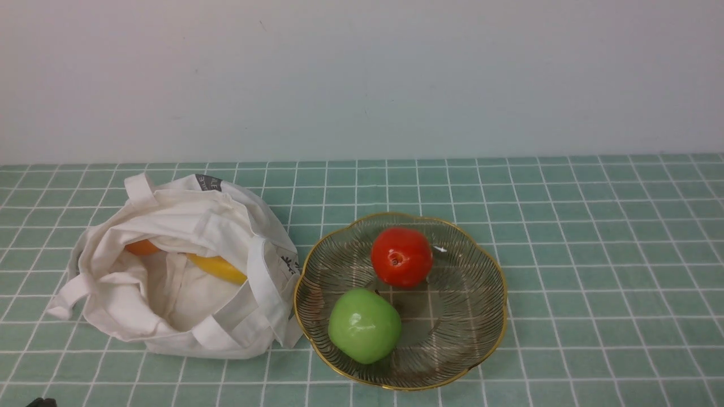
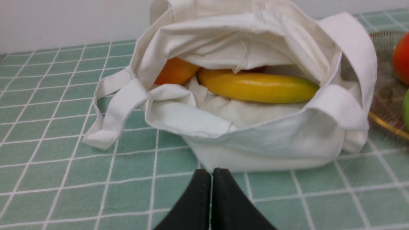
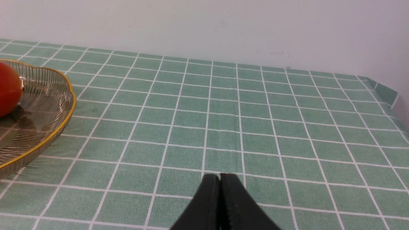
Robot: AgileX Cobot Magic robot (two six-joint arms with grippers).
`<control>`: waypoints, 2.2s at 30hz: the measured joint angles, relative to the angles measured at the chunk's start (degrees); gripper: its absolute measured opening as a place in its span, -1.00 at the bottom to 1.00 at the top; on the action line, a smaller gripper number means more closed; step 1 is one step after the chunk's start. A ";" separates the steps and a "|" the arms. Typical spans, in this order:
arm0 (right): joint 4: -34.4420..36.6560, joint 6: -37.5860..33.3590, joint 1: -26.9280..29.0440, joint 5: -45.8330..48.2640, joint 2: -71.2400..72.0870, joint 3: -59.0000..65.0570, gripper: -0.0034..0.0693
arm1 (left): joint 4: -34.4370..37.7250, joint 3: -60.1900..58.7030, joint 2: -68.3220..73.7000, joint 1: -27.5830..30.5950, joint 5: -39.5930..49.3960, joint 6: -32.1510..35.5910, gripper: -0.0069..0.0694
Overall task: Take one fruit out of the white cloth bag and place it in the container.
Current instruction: 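Reach into the white bag and grasp the banana with the left gripper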
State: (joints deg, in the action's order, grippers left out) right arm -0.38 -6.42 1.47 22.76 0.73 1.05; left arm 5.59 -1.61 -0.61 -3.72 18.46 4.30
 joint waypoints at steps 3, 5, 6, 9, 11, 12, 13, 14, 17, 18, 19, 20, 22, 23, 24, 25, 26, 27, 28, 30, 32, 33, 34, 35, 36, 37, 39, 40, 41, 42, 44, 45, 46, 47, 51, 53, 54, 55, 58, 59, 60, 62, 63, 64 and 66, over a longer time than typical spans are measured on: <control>0.00 0.00 0.00 0.00 0.00 0.00 -0.95 | 8.48 0.00 0.00 0.00 -3.46 -6.60 -0.84; 0.00 0.00 0.00 0.00 0.00 0.00 -0.95 | 15.47 0.00 0.00 0.00 -5.58 -11.15 -0.84; 0.00 0.00 0.00 0.00 0.00 0.00 -0.95 | 19.73 0.00 0.00 0.04 -6.97 -13.26 -0.84; 0.00 0.00 0.00 0.00 0.00 0.00 -0.95 | 29.13 0.00 0.00 0.04 -12.84 -15.28 -0.84; 0.00 0.00 0.00 0.00 0.00 0.00 -0.95 | 33.39 -0.04 0.00 0.04 -18.98 -15.33 -0.84; 0.00 0.00 0.00 0.00 0.00 0.00 -0.95 | 33.39 -0.04 0.00 0.04 -18.98 -15.33 -0.84; 0.00 0.00 0.00 0.00 0.00 0.00 -0.95 | 35.14 -0.04 0.00 0.04 -23.42 -15.45 -0.84; 0.00 0.00 0.00 0.00 0.00 0.00 -0.95 | 35.99 0.25 0.00 0.04 -26.54 -15.45 -0.84; 0.00 0.00 0.00 0.00 0.00 0.00 -0.95 | 34.86 5.26 0.29 0.07 -26.98 -13.74 -0.84; 0.00 0.00 0.00 0.00 0.00 0.00 -0.95 | 33.77 7.57 1.03 0.07 -25.26 -12.85 -0.84; 0.00 0.00 0.00 0.00 0.00 0.00 -0.95 | 32.18 10.83 2.69 0.07 -22.28 -11.40 -0.84; 0.00 0.00 0.00 0.00 0.00 0.00 -0.95 | 31.21 12.16 3.59 0.07 -20.79 -10.75 -0.84; 0.00 0.00 0.00 0.00 0.00 0.00 -0.95 | 27.52 20.07 11.49 0.07 -9.42 -7.17 -0.84; 0.00 0.00 0.00 0.00 0.00 0.00 -0.95 | 25.90 24.31 17.52 0.07 -3.55 -5.42 -0.84; 0.00 0.00 0.00 0.00 0.00 0.00 -0.95 | 24.80 27.12 22.25 0.07 1.36 -4.30 -0.84; 0.00 0.00 0.00 0.00 0.00 0.00 -0.95 | 23.65 29.73 27.12 0.07 6.83 -3.49 -0.84; 0.00 0.00 0.00 0.00 0.00 0.00 -0.95 | 23.06 32.09 32.04 0.07 10.16 -2.80 -0.84; 0.00 0.00 0.00 0.00 0.00 0.00 -0.95 | 22.94 32.09 32.04 0.07 10.95 -2.69 -0.84; 0.00 0.00 0.00 0.00 0.00 0.00 -0.95 | 22.48 34.22 36.89 0.07 14.34 -2.08 -0.84; 0.00 0.00 0.00 0.00 0.00 0.00 -0.95 | 22.05 37.59 45.37 0.07 18.25 -1.06 -0.84; 0.00 0.00 0.00 0.00 0.00 0.00 -0.95 | 21.65 41.68 56.12 0.07 20.82 1.05 -0.84; 0.00 0.00 0.00 0.00 0.00 0.00 -0.95 | 21.60 43.67 61.22 0.07 21.11 2.31 -0.84; 0.00 0.00 0.00 0.00 0.00 0.00 -0.95 | 21.49 45.03 64.48 0.07 21.17 3.19 -0.84; 0.00 0.00 0.00 0.00 0.00 0.00 -0.95 | 21.45 47.35 69.26 0.07 21.17 4.44 -0.84; 0.00 0.00 0.00 0.00 0.00 0.00 -0.95 | 21.45 47.35 70.03 0.07 21.17 4.44 -0.84; 0.00 0.00 0.00 0.00 0.00 0.00 -0.95 | 21.43 49.64 75.35 0.07 21.62 5.11 -0.84; 0.00 0.00 0.00 0.00 0.00 0.00 -0.95 | 21.43 52.81 82.51 0.07 22.31 5.46 -0.84; 0.00 0.00 0.00 0.00 0.00 0.00 -0.95 | 21.43 54.35 85.85 0.07 22.78 5.53 -0.84; 0.00 0.00 0.00 0.00 0.00 0.00 -0.95 | 21.43 55.53 88.37 0.07 23.24 5.53 -0.84; 0.00 0.00 0.00 0.00 0.00 0.00 -0.95 | 21.43 55.80 88.96 0.07 23.44 5.60 -0.84; 0.00 0.00 0.00 0.00 0.00 0.00 -0.95 | 21.38 58.88 95.83 0.07 23.63 5.66 -0.84; 0.00 0.00 0.00 0.00 0.00 0.00 -0.95 | 21.38 59.85 97.95 0.07 23.57 5.49 -0.84; 0.00 0.00 0.00 0.00 0.00 0.00 -0.95 | 21.38 60.51 99.38 0.07 23.44 5.43 -0.84; 0.00 0.00 0.00 0.00 0.00 0.00 -0.95 | 21.38 61.21 100.83 0.07 23.13 5.38 -0.84; 0.00 0.00 0.00 0.00 0.00 0.00 -0.95 | 21.51 62.11 103.11 0.07 19.06 4.74 -0.84; 0.00 0.00 0.00 0.00 0.00 0.00 -0.95 | 22.32 62.26 103.17 0.07 14.48 3.47 -0.84; 0.00 0.00 0.00 0.00 0.00 0.00 -0.95 | 22.61 62.32 103.17 0.07 13.39 3.04 -0.84; 0.00 0.00 0.00 0.00 0.00 0.00 -0.95 | 23.04 62.28 103.17 0.07 11.99 2.65 -0.83; 0.00 0.00 0.00 0.00 0.00 0.00 -0.95 | 24.39 62.28 103.17 0.07 7.08 2.25 -0.79; 0.00 0.00 0.00 0.00 0.00 0.00 -0.95 | 24.59 62.28 103.17 0.07 6.19 2.19 -0.77; 0.00 0.00 0.00 0.00 0.00 0.00 -0.95 | 24.77 62.28 103.24 0.07 5.62 2.20 -0.74; 0.00 0.00 0.00 0.00 0.00 0.00 -0.95 | 25.14 62.28 103.64 0.07 4.08 2.20 -0.66; 0.00 0.00 0.00 0.00 0.00 0.00 -0.95 | 25.47 62.28 104.11 0.07 3.36 2.20 -0.58; 0.00 0.00 0.00 0.00 0.00 0.00 -0.95 | 25.75 62.28 104.30 0.07 2.97 2.20 -0.54; 0.00 0.00 0.00 0.00 0.00 0.00 -0.95 | 26.77 62.28 105.14 0.07 1.79 2.05 -0.34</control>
State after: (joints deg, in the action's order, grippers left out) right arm -0.38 -6.42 1.47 22.76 0.73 1.05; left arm 32.35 60.67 104.54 -3.65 20.25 6.35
